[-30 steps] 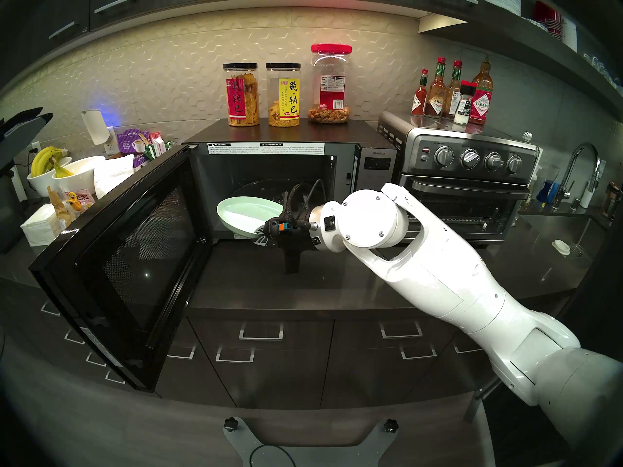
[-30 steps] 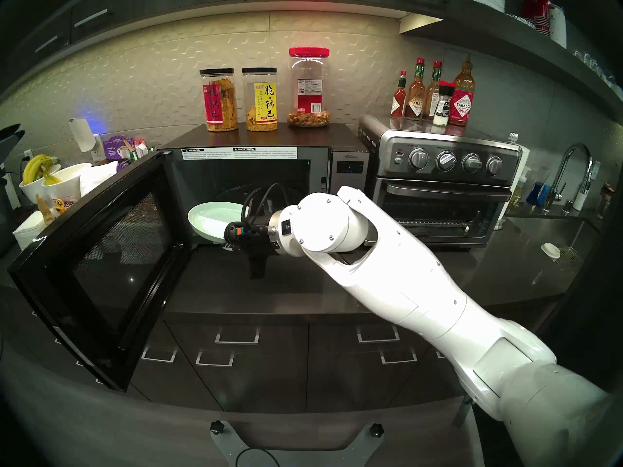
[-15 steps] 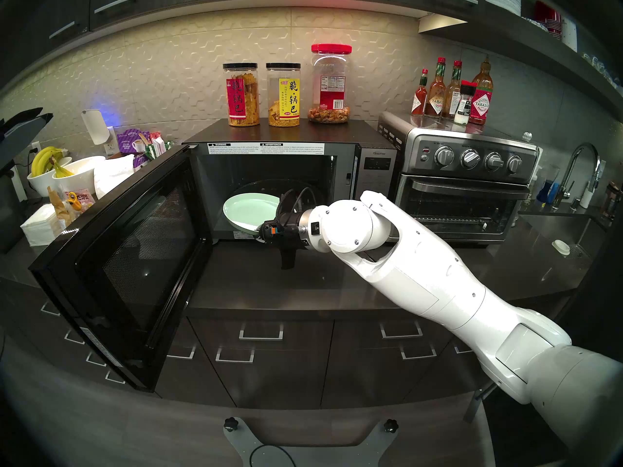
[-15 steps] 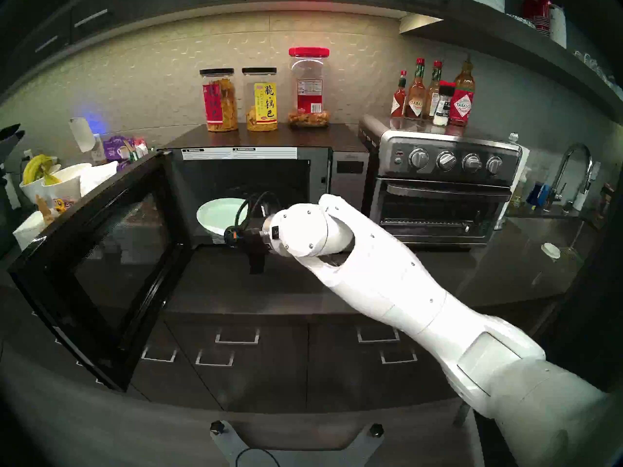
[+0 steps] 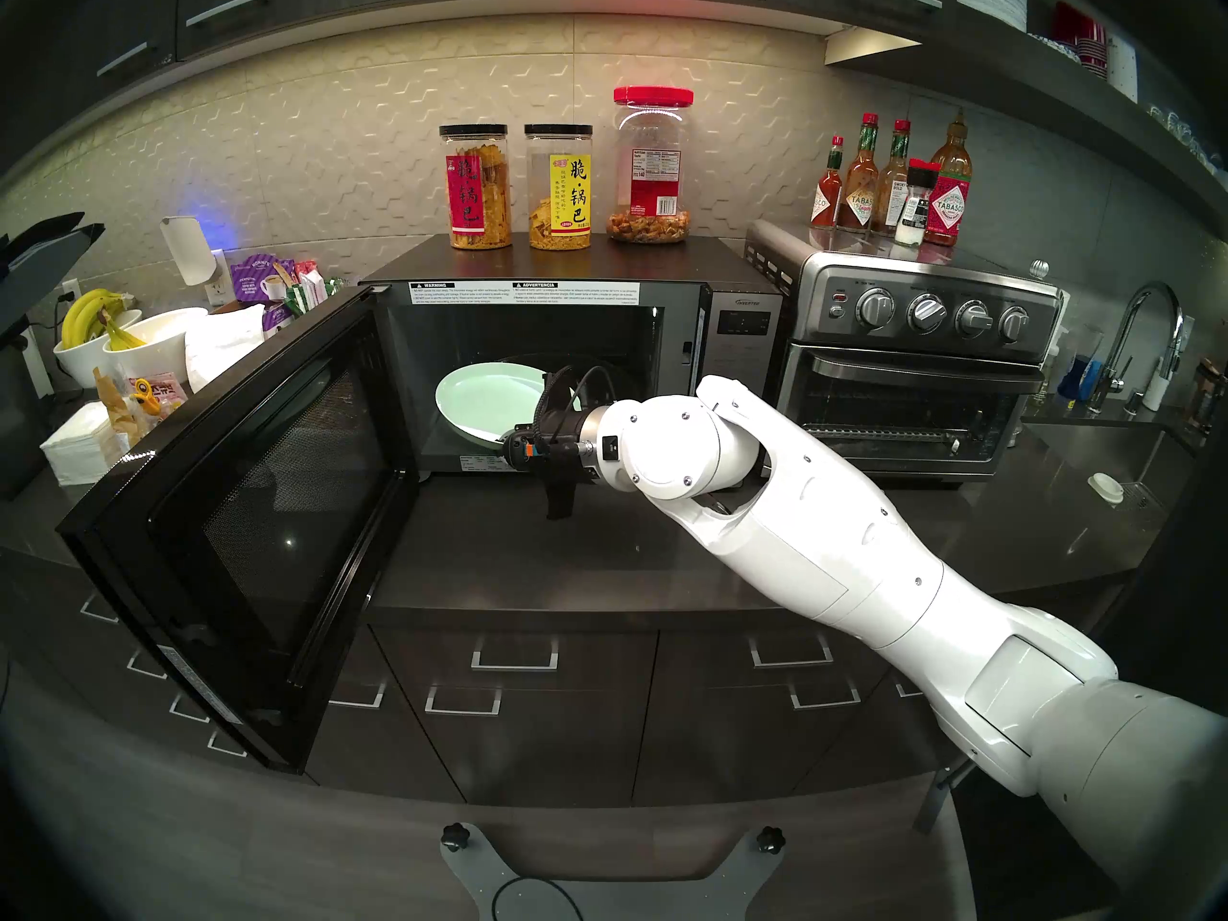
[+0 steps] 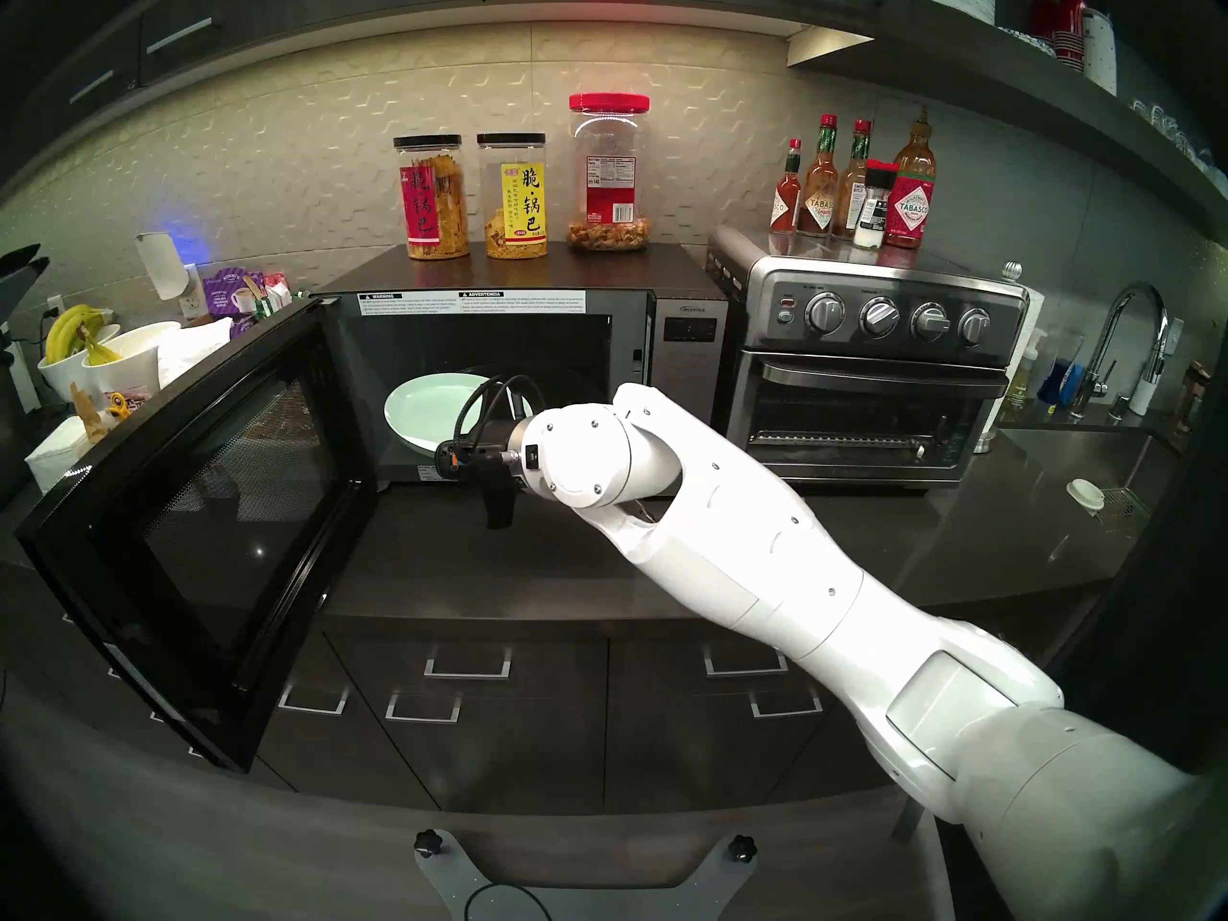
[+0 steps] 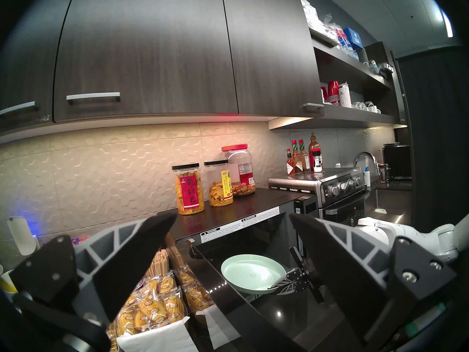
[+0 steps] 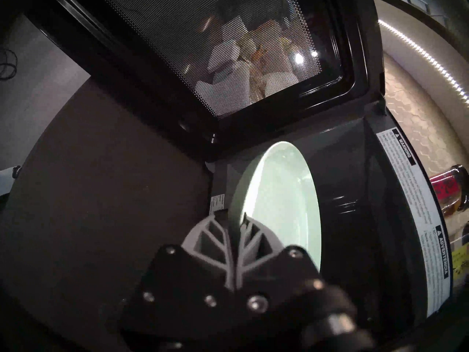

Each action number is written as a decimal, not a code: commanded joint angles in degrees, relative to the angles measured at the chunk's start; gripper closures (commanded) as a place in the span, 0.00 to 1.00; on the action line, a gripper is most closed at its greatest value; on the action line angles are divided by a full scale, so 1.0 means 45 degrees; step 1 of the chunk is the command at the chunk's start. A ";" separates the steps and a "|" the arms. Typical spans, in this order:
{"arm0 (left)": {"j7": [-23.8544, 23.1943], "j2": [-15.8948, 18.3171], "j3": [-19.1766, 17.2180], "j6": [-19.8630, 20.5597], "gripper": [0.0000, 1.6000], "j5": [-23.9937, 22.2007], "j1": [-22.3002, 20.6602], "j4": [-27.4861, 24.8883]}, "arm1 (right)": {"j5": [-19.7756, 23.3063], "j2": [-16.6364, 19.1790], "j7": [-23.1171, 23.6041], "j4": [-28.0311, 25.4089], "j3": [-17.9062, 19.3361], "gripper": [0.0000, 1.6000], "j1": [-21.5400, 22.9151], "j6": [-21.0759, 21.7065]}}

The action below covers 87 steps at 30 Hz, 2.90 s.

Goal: Open the microwave, put the plate inside, and close the door

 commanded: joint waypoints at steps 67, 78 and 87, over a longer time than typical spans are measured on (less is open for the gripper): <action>-0.1211 0.0041 -0.0073 -0.0037 0.00 -0.0056 0.0047 -0.0003 | -0.2129 -0.0802 -0.0439 0.0838 -0.0505 1.00 0.0815 -0.0321; -0.1383 0.0035 -0.0073 -0.0028 0.00 0.0027 0.0021 0.0022 | -0.2440 -0.2073 -0.0136 0.2816 -0.0406 1.00 0.1891 0.0092; -0.1272 0.0036 -0.0073 -0.0027 0.00 -0.0019 0.0032 0.0004 | -0.2721 -0.2763 -0.0042 0.4028 -0.0492 1.00 0.2424 0.0130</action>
